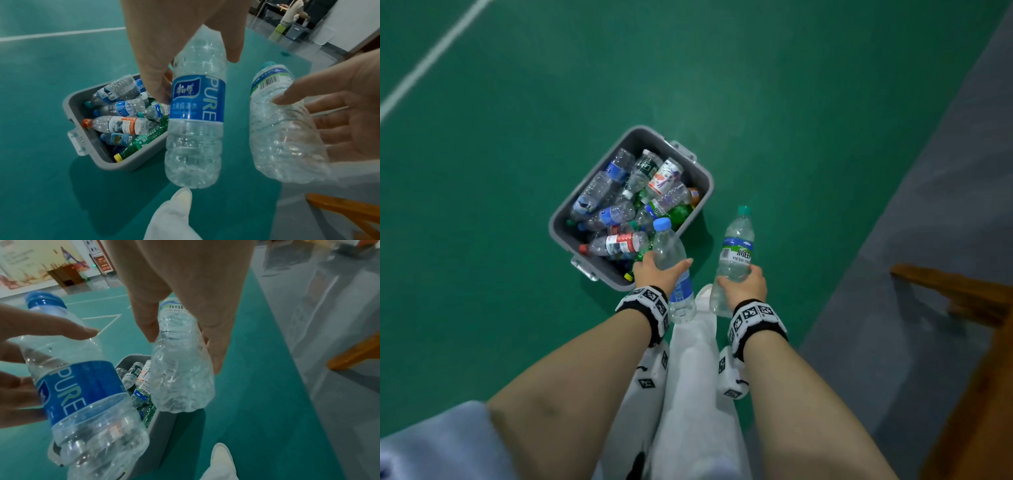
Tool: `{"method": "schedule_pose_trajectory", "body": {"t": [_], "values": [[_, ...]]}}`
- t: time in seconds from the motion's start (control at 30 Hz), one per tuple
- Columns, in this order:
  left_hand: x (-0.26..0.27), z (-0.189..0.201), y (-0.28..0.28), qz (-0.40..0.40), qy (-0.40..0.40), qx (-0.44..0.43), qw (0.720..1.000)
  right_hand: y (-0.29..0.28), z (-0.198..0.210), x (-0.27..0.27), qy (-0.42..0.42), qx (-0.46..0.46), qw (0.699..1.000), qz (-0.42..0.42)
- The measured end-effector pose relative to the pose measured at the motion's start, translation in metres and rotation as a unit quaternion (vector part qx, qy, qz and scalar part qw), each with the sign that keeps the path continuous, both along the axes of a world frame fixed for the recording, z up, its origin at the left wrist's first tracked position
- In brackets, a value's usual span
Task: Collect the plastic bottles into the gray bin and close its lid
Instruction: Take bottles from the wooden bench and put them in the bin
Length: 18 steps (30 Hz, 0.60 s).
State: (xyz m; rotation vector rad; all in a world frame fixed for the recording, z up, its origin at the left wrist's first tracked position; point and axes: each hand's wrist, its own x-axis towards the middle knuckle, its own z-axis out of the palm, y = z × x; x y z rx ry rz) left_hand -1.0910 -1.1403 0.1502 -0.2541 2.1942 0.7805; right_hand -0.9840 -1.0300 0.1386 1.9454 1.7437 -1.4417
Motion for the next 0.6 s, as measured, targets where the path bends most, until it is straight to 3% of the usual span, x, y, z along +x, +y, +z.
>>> {"method": "schedule_pose_trajectory", "body": {"t": [0.3, 0.6], "values": [[-0.070, -0.042, 0.025, -0.082, 0.000, -0.070, 0.994, 0.025, -0.049, -0.085, 0.014, -0.077, 0.994, 0.077], [-0.144, -0.123, -0.012, -0.100, 0.003, -0.140, 0.985, 0.001, -0.129, -0.148, -0.013, -0.113, 0.993, 0.014]]}}
